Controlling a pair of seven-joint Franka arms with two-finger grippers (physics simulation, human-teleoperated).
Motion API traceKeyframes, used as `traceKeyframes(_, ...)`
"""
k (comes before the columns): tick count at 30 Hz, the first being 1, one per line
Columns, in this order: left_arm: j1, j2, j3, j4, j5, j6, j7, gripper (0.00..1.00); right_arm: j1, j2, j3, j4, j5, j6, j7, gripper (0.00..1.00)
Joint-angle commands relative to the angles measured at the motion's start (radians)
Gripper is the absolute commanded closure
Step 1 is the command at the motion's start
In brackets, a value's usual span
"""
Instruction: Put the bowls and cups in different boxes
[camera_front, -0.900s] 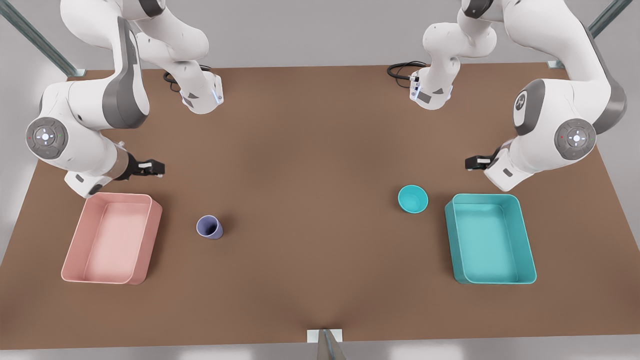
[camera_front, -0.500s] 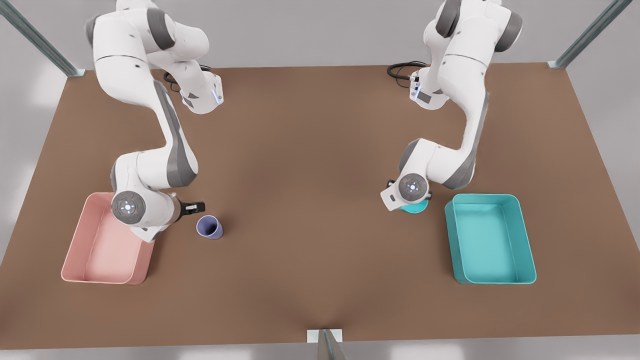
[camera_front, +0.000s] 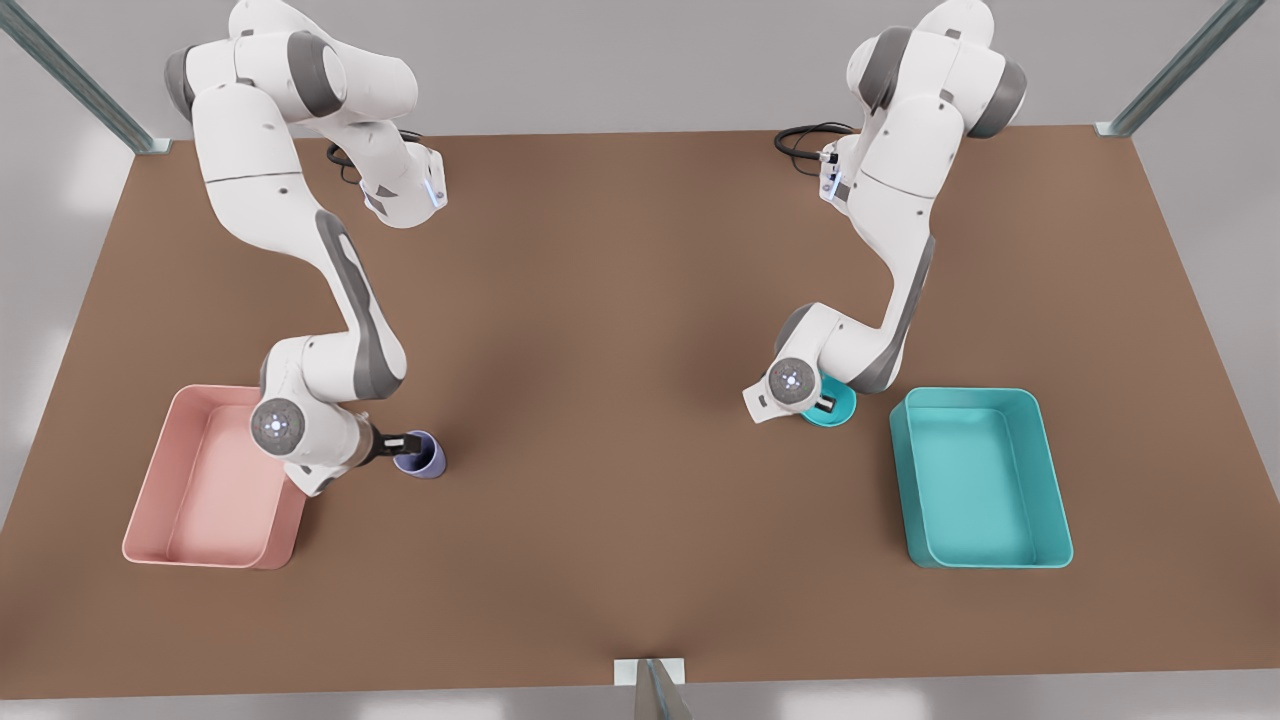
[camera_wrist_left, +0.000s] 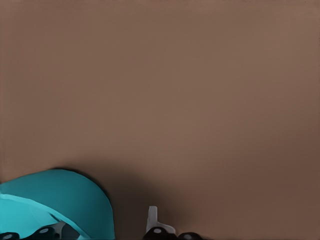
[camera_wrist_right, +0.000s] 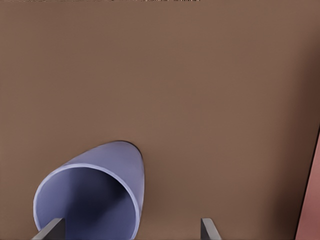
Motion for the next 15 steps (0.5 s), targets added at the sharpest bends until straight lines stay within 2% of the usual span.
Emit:
traceKeyframes(1,0.000,-0.002,0.000,0.003,0.001,0.007,-0.049,0.65,0.000,0.012,0.000,-0.002,0.004,0.069,0.016,0.00)
traceKeyframes(3,0.002,-0.013,0.000,0.003,0.001,0.004,-0.051,0.79,-0.004,0.031,0.001,-0.002,0.004,0.075,0.016,0.00)
traceKeyframes(7,0.000,-0.039,-0.003,0.039,0.000,-0.081,-0.134,0.79,-0.009,0.028,0.001,-0.039,0.004,0.086,0.013,0.00)
traceKeyframes(10,0.000,-0.060,-0.004,0.236,-0.011,-0.328,-0.157,0.79,-0.009,0.044,0.001,-0.041,0.004,0.092,0.011,0.00)
traceKeyframes(12,0.061,-0.067,0.014,0.481,0.001,-0.564,-0.152,0.79,-0.008,0.056,0.000,-0.039,0.004,0.098,0.011,0.08)
traceKeyframes(15,0.175,-0.074,0.031,0.512,0.133,-0.526,-0.147,0.79,-0.008,0.064,0.000,-0.039,0.004,0.098,0.011,0.34)
